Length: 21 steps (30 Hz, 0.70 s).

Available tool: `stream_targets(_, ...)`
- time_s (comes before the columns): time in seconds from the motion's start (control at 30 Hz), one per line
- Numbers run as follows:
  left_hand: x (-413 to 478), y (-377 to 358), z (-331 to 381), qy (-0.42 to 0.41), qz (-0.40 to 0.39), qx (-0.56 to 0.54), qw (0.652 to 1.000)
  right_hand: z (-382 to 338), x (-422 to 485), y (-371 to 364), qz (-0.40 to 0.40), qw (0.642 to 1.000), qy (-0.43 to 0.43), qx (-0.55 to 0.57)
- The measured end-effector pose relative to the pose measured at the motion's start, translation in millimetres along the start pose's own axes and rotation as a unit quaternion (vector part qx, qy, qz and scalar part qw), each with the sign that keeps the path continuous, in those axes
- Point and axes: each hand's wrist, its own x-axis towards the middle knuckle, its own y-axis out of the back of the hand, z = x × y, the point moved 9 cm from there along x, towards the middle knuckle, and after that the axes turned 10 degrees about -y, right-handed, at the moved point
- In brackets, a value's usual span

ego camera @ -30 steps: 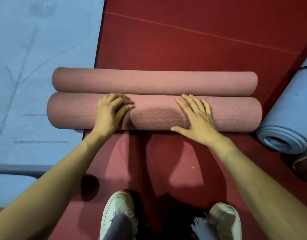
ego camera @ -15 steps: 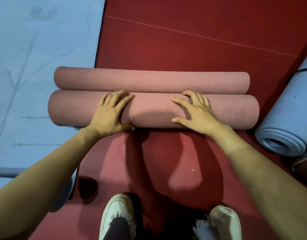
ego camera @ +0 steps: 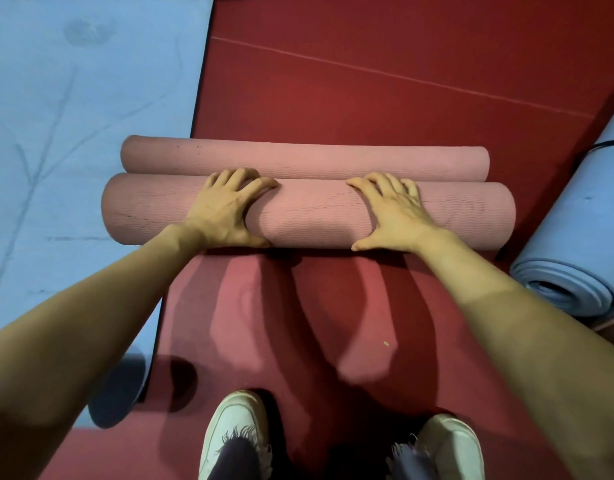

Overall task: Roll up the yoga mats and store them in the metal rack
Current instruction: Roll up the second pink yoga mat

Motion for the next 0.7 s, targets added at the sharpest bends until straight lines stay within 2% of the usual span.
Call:
stream_targets(0.33,-13,6,18,-0.005,0.022,-0.007,1.0,-5,-12,5,0.005,1.0,0.0,-0.004)
stream_targets(0.7,-70,0,69,-0.032,0.045,-0.024,0.998,-10,-86,-15,-0.01,1.0,0.008,0.009)
